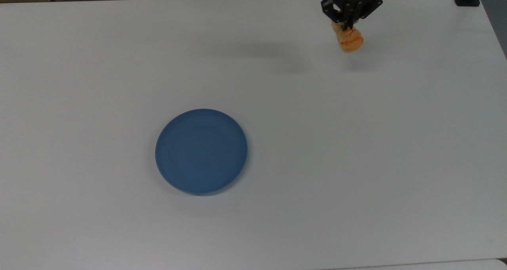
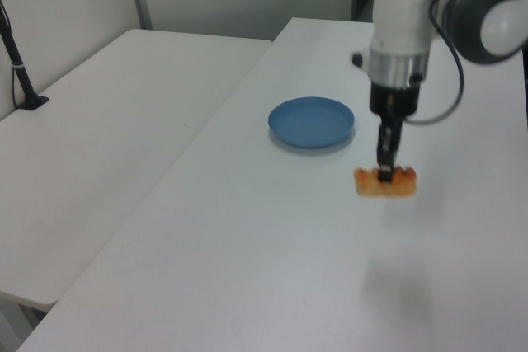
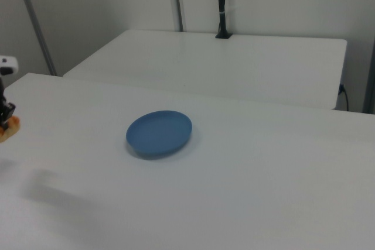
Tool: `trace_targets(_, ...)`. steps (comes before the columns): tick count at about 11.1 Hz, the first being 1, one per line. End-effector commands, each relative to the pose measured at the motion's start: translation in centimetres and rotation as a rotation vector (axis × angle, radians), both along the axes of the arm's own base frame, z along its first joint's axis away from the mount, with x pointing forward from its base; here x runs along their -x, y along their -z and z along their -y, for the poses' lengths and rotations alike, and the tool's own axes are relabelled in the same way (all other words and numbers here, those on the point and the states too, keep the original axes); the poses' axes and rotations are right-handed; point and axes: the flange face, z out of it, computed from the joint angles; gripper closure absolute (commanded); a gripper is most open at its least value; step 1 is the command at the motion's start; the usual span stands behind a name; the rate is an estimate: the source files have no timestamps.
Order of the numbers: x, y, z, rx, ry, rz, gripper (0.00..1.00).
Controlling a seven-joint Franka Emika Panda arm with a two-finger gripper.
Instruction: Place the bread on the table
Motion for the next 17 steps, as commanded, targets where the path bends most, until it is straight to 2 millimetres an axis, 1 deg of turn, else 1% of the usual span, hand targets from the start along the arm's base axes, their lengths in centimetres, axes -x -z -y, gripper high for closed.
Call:
trace_targets(1,2.2,5.8,-4.8,0.039,0.019,-0.034,1.0)
trace_targets(2,2.5,8.0,-6.0,0.059,0.042,-0.024,1.0)
trace_targets(3,2.7,9.8,-7.0,0.082,0.062,-0.005,1.0)
trace_targets(4,2.5,11.3,-7.3,0.096,0.088,0.008,1.0)
trace_targets(5,3.0,12.4,-8.0,0.107,0.09,0.009,1.0)
trace_targets(7,3.5,13.8,-8.9,0.117,0.135,-0.01,1.0)
trace_targets(8,3.8,14.6,-9.4,0.12,0.158,-0.011,0.98)
trace_targets(9,3.9,15.2,-9.6,0.13,0.155,-0.004,0.8)
trace_targets(10,4.0,15.8,-9.7,0.137,0.15,-0.008,0.58)
trace_targets(11,4.0,15.8,-9.6,0.139,0.154,-0.011,0.14)
trace_targets(12,4.0,15.6,-9.6,0.144,0.149,-0.012,0.0)
trace_targets(16,3.6,15.3,-8.8,0.16,0.136,-0.019,0.0)
trace_targets(17,3.1,14.5,-8.3,0.155,0.146,-0.011,0.0)
